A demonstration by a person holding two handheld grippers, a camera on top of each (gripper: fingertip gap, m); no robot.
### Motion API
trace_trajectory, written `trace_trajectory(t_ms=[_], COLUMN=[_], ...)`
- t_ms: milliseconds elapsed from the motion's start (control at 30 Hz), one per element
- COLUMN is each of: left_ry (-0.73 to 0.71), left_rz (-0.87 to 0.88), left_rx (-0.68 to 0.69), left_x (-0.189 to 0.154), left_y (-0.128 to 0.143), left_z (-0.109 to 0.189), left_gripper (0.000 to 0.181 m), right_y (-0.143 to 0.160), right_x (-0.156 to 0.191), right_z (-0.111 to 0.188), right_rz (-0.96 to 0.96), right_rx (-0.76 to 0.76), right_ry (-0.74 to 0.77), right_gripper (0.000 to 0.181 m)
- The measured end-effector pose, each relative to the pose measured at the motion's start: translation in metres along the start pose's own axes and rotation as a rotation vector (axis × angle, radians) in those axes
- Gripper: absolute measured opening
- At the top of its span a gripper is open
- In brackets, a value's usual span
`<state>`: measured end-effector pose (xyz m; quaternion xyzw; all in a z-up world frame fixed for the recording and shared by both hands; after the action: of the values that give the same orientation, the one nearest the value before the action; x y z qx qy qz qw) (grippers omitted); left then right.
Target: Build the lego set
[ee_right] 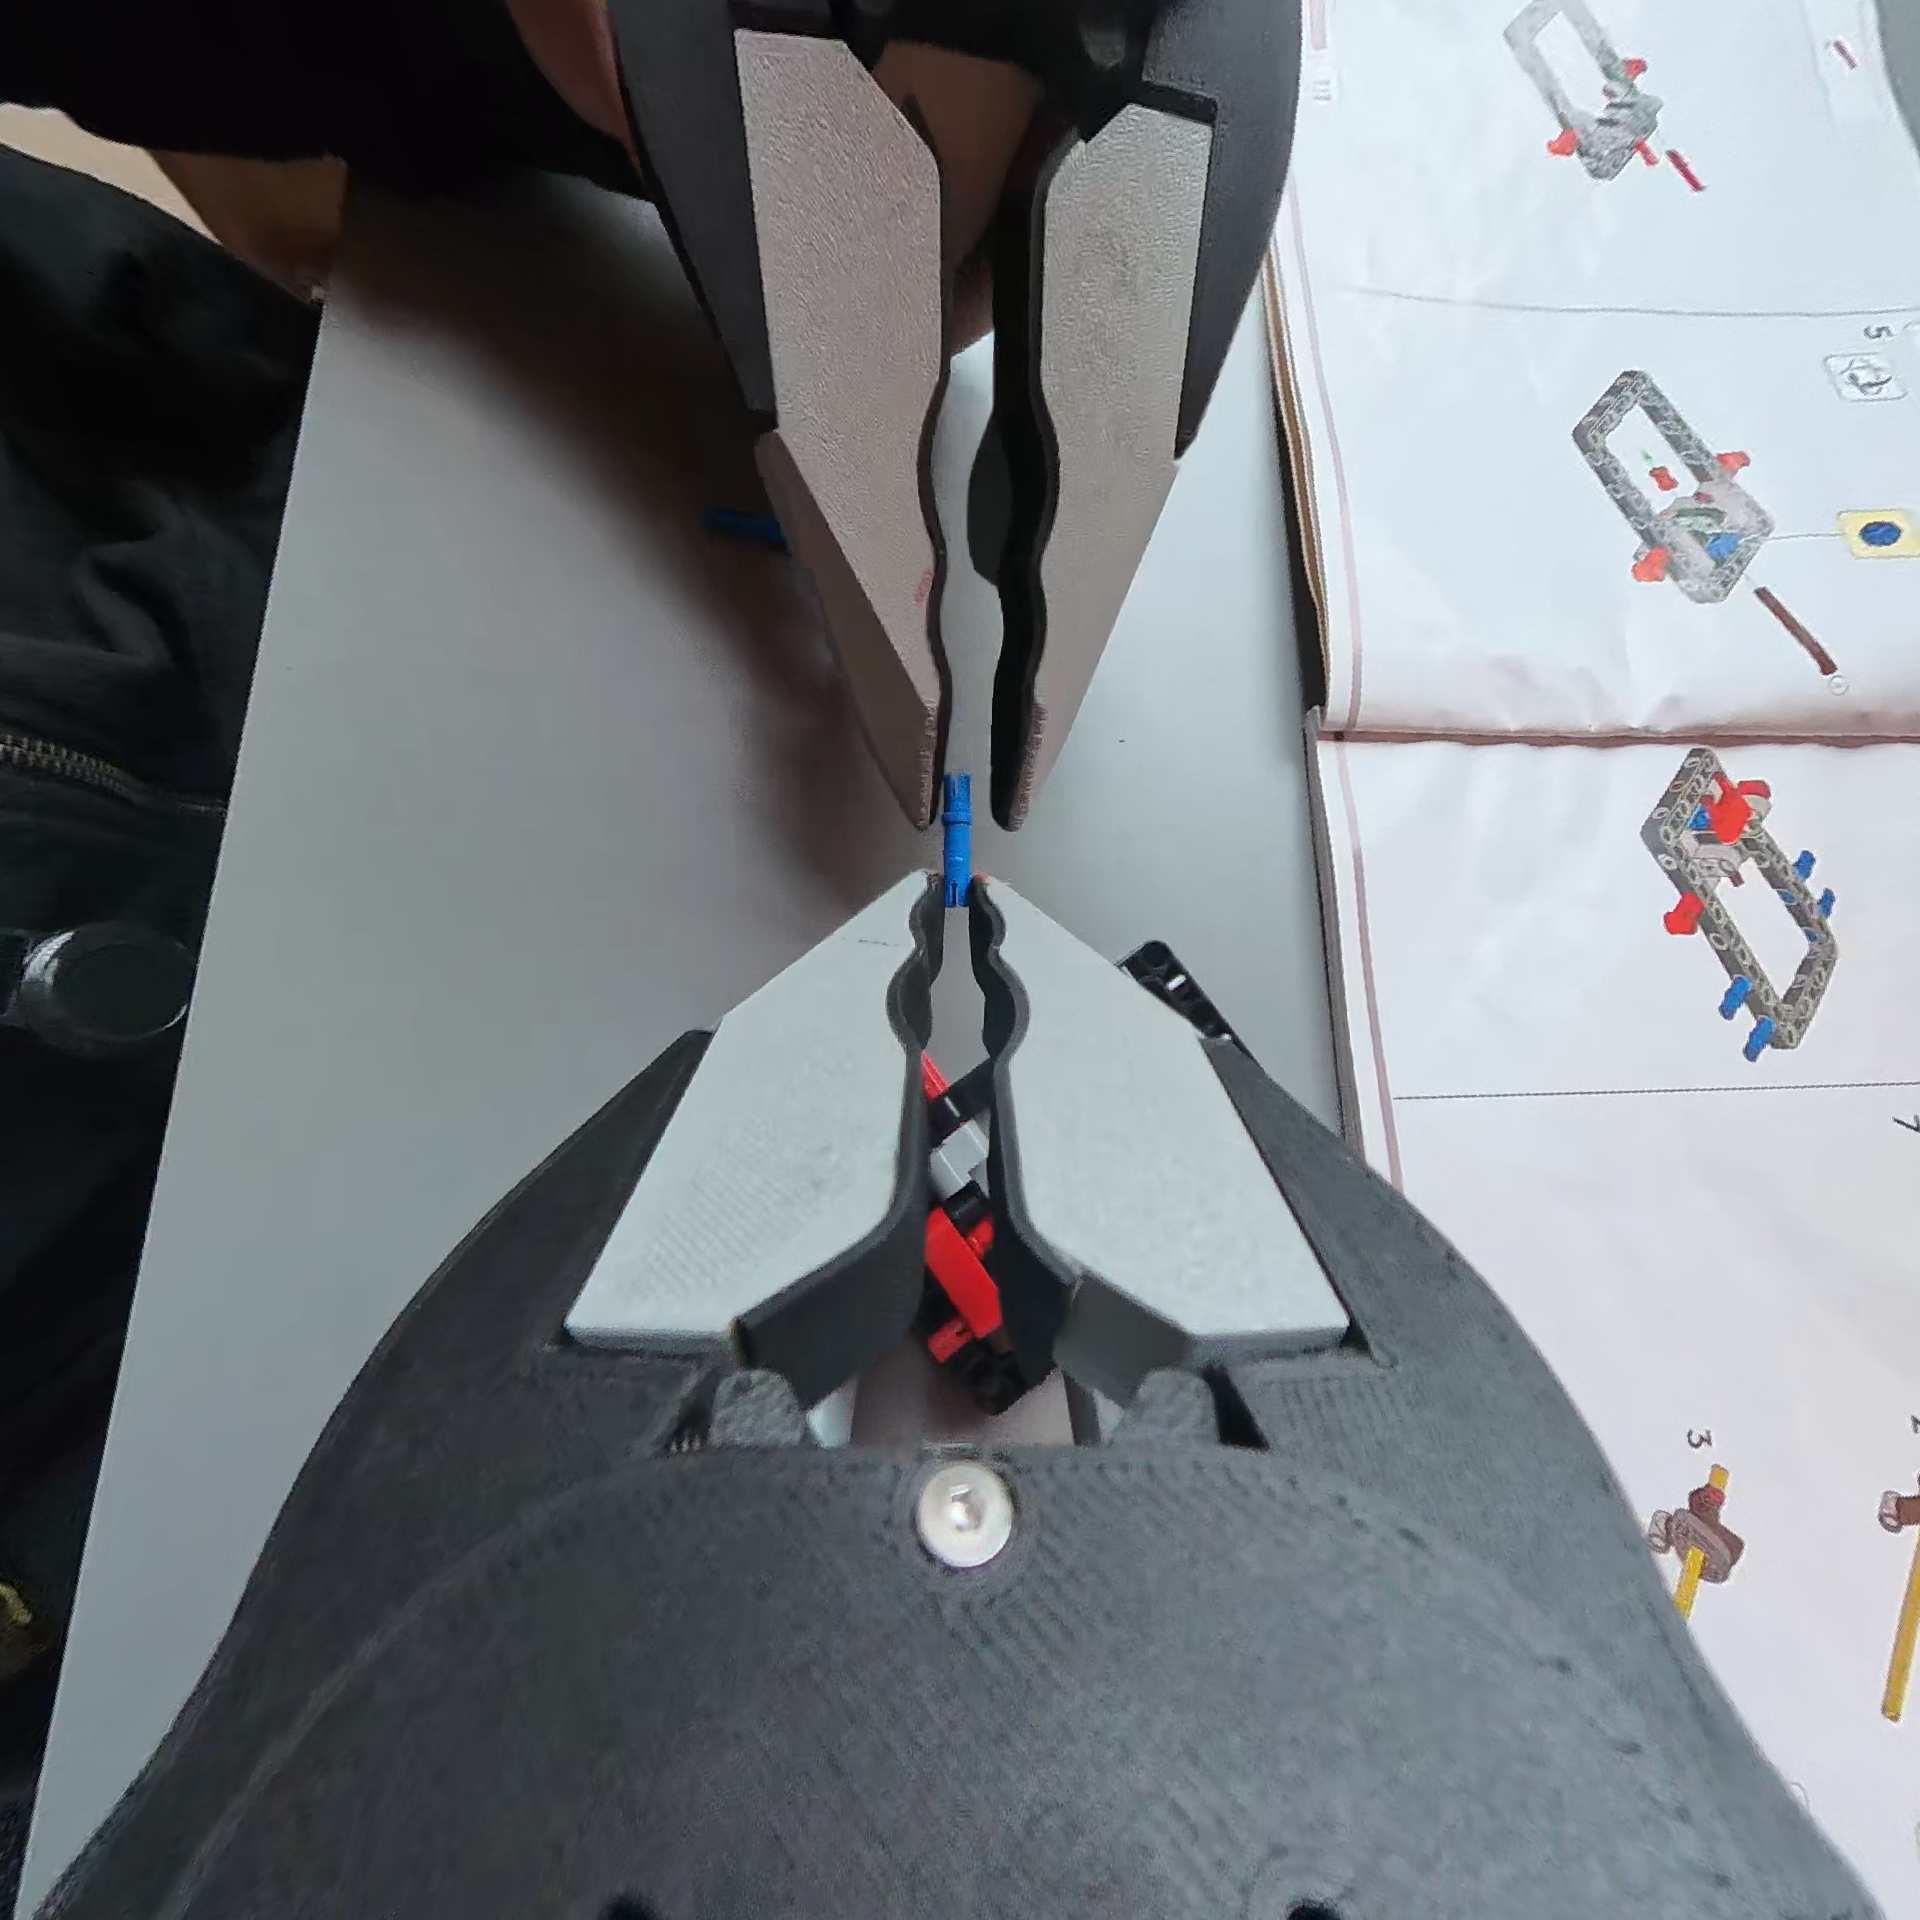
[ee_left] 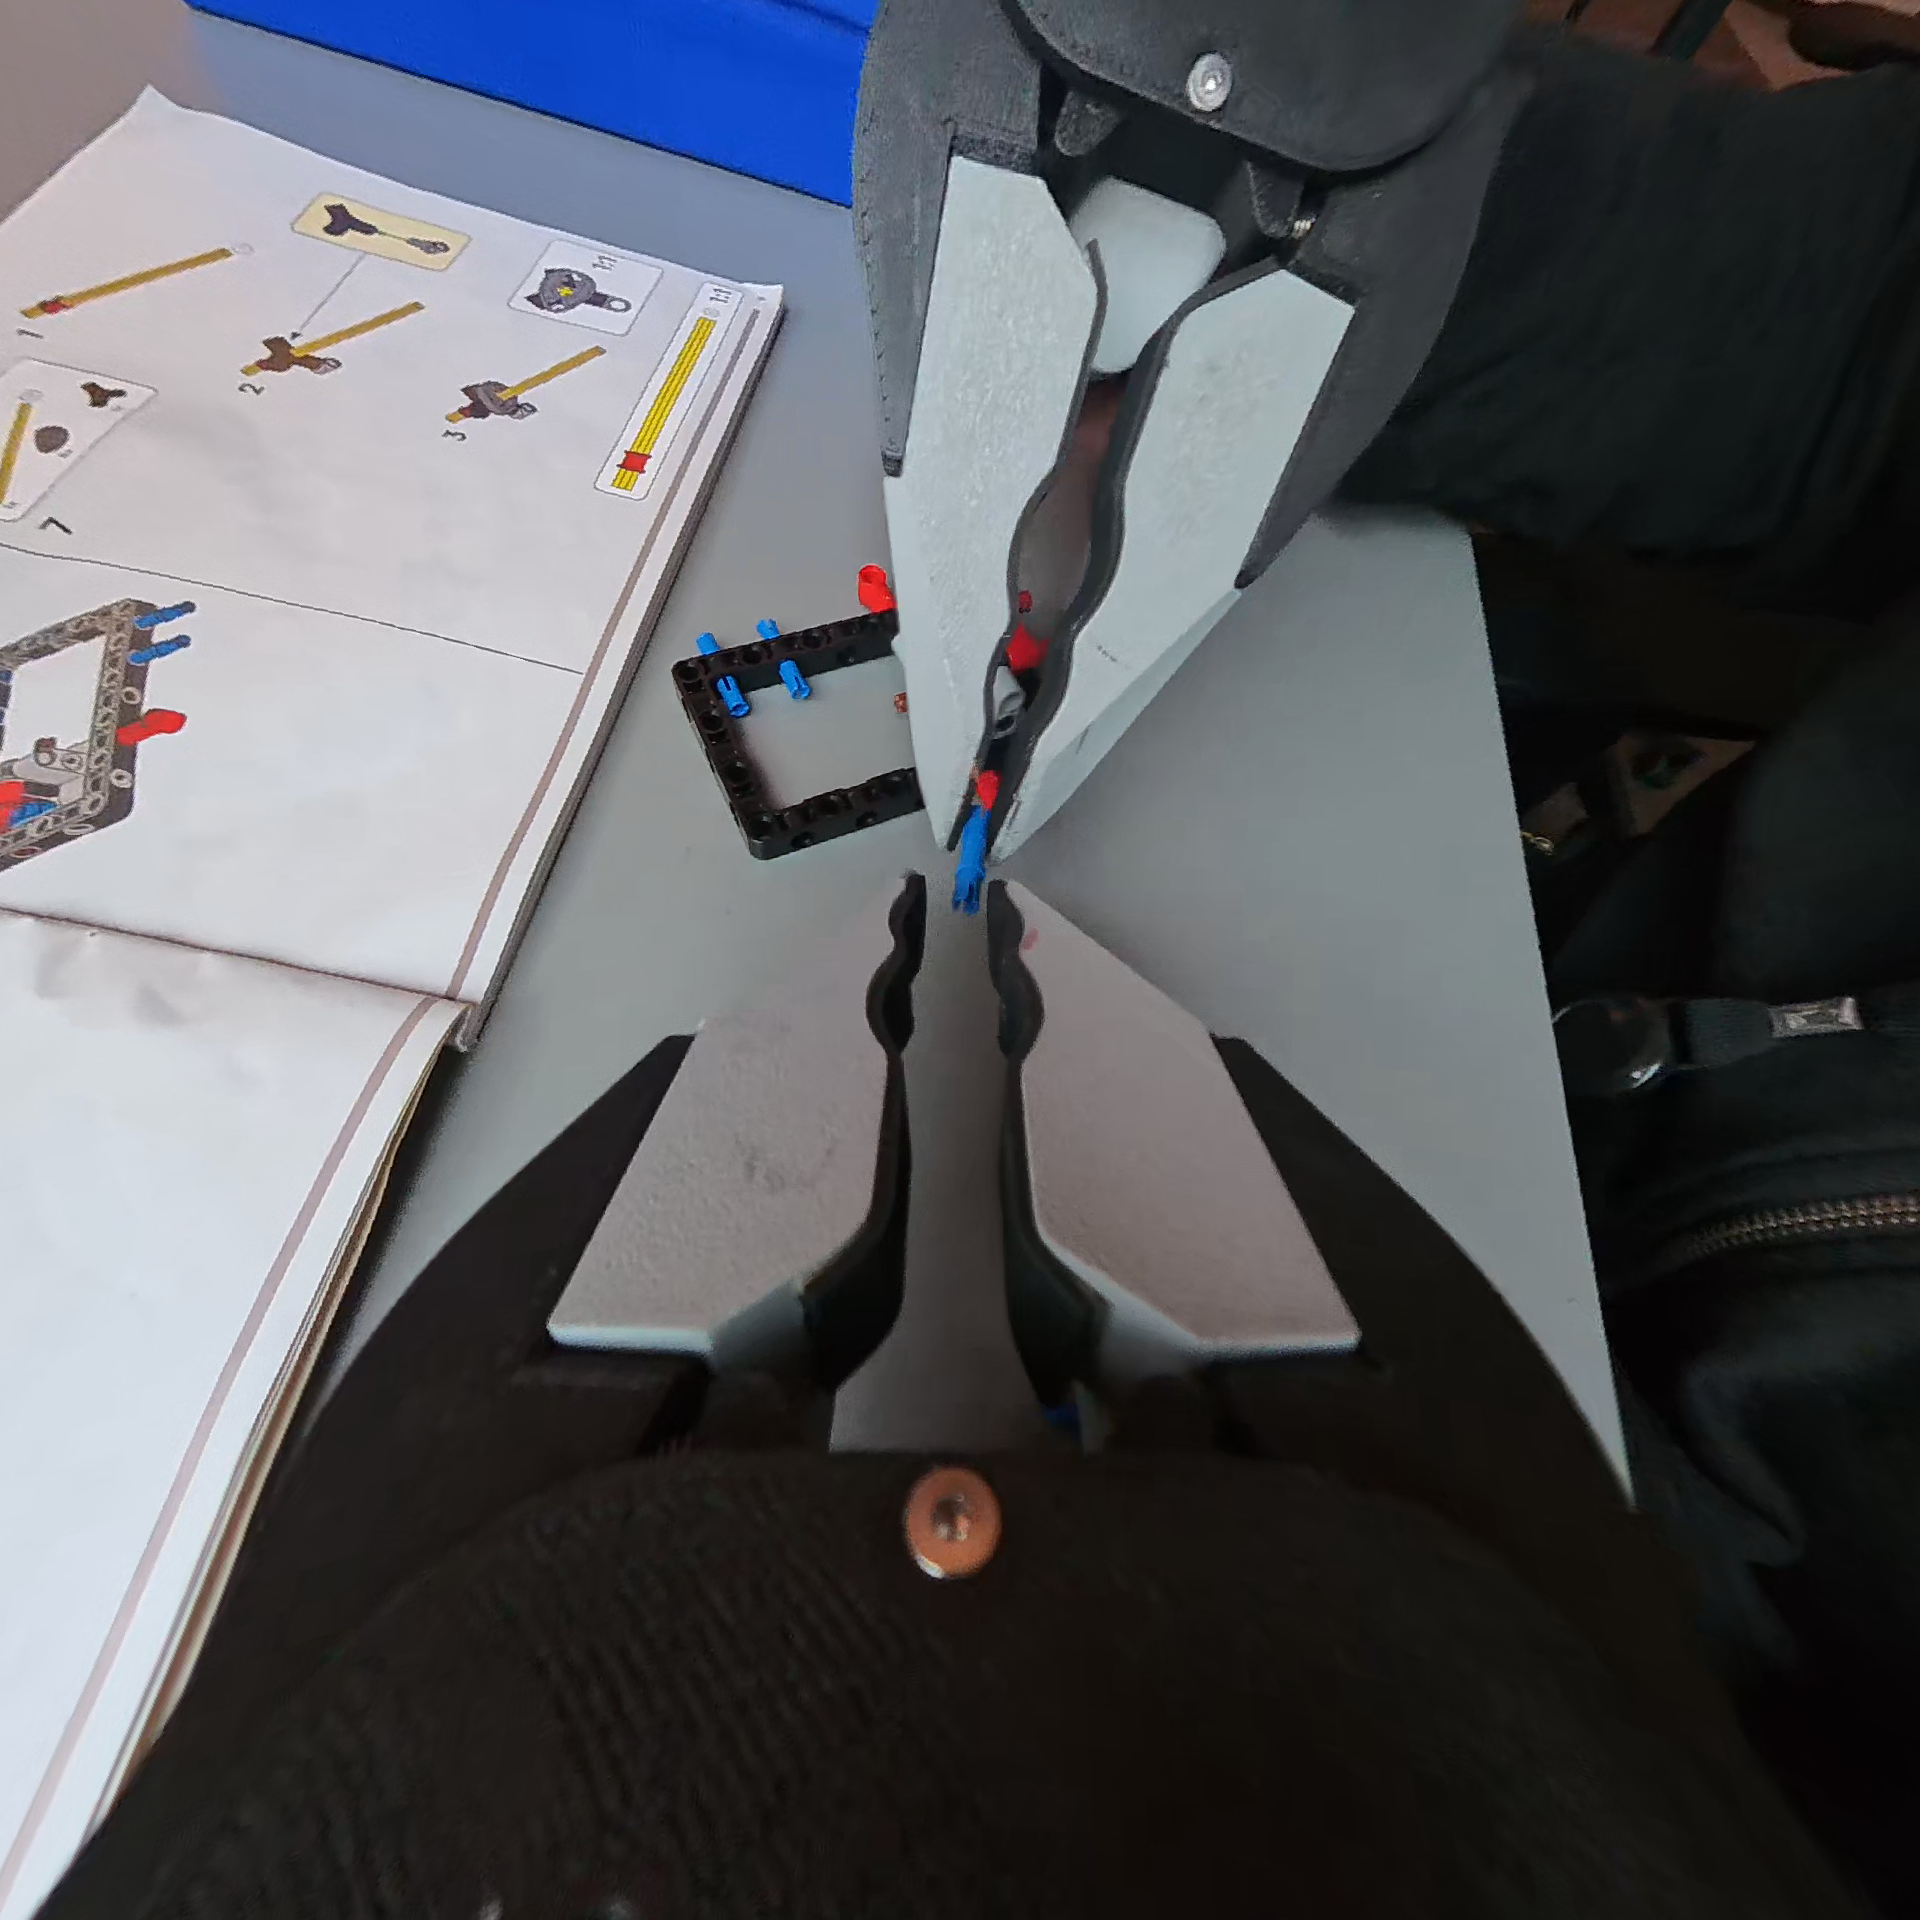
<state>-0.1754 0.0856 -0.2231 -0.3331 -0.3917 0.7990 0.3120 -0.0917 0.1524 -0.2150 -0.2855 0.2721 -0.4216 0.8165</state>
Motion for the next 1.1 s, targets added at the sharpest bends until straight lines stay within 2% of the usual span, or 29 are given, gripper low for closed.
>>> trace_trajectory(t_ms=[200, 333, 533, 667, 767, 1000, 1100], left_ry=[0.029, 0.035, -0.036, -0.104, -0.100, -0.127, -0.160], left_rz=[0.012, 0.013, -0.113, -0.199, -0.195, -0.200, -0.142], left_rx=[-0.014, -0.021, 0.046, 0.066, 0.078, 0.090, 0.125], left_x=[-0.003, -0.002, -0.008, -0.012, -0.011, -0.012, -0.003], left_y=[-0.002, -0.002, -0.002, -0.004, -0.002, -0.003, 0.003], left_z=[-0.003, -0.002, -0.007, -0.007, -0.010, -0.010, -0.009], left_gripper=[0.010, 0.004, 0.006, 0.003, 0.003, 0.003, 0.003], right_y=[-0.001, 0.000, 0.002, 0.002, 0.002, 0.000, 0.005], right_x=[0.000, 0.003, -0.002, 0.000, 0.002, -0.001, -0.015], right_z=[0.001, -0.002, -0.002, 0.000, 0.001, 0.004, 0.013], right_rz=[0.052, 0.055, -0.067, -0.005, 0.037, 0.018, 0.060], right_rx=[0.011, 0.013, 0.041, 0.015, 0.001, -0.035, -0.035], right_ry=[0.033, 0.016, -0.107, -0.062, -0.031, -0.072, -0.033], right_gripper=[0.002, 0.002, 0.002, 0.002, 0.002, 0.003, 0.015])
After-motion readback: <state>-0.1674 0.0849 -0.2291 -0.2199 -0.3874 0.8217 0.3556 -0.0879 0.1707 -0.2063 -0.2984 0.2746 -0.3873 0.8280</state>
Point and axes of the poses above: each gripper's, where its closed fingertips meet, z back along the fingers, y out of its underside, x = y × z across the jaws, the point moved 7 cm from there along z, back along the fingers, and after that the axes turned 12 degrees about y, right-handed, at the moved point
